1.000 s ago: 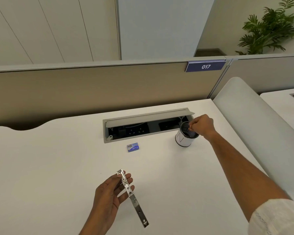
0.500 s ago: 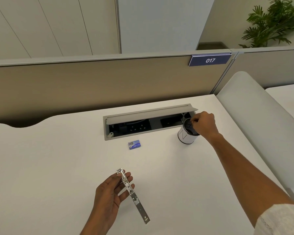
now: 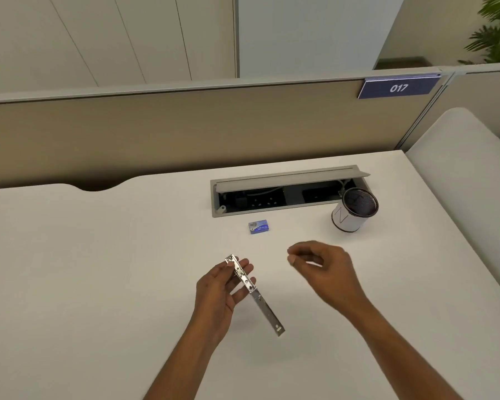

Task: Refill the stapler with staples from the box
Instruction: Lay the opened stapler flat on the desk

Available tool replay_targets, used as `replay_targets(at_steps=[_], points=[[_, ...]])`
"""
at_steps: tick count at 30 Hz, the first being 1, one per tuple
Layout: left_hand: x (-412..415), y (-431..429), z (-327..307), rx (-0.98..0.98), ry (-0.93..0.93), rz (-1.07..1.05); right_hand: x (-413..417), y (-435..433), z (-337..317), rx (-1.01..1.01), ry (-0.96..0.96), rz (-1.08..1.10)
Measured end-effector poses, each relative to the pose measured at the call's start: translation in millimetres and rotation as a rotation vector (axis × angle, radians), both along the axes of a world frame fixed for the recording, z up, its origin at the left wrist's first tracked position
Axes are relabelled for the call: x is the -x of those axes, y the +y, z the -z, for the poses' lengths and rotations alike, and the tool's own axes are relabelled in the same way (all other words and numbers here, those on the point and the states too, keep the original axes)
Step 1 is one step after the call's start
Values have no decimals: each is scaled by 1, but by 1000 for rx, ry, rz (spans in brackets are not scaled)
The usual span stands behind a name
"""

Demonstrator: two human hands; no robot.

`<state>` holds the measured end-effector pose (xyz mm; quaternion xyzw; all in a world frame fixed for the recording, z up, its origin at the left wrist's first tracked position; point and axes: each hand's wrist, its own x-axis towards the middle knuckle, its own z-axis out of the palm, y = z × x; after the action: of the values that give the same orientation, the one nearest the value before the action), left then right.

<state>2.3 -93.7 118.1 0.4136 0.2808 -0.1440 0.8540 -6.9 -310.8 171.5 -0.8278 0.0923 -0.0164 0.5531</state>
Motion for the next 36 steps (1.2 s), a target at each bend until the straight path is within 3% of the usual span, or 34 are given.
replay_targets(at_steps=[4, 14, 24, 31, 36], points=[[-2, 0, -7, -12, -25, -31, 30, 38, 19, -84, 70, -120], [3, 8, -12, 75, 22, -206, 37, 59, 36, 251, -57, -173], [12, 29, 9, 32, 26, -270, 11, 53, 46, 332, -177, -272], [17, 39, 39, -256, 77, -255, -3, 52, 78, 490, -74, -354], [23, 44, 55, -729, 127, -122, -5, 59, 95, 570, -13, -411]])
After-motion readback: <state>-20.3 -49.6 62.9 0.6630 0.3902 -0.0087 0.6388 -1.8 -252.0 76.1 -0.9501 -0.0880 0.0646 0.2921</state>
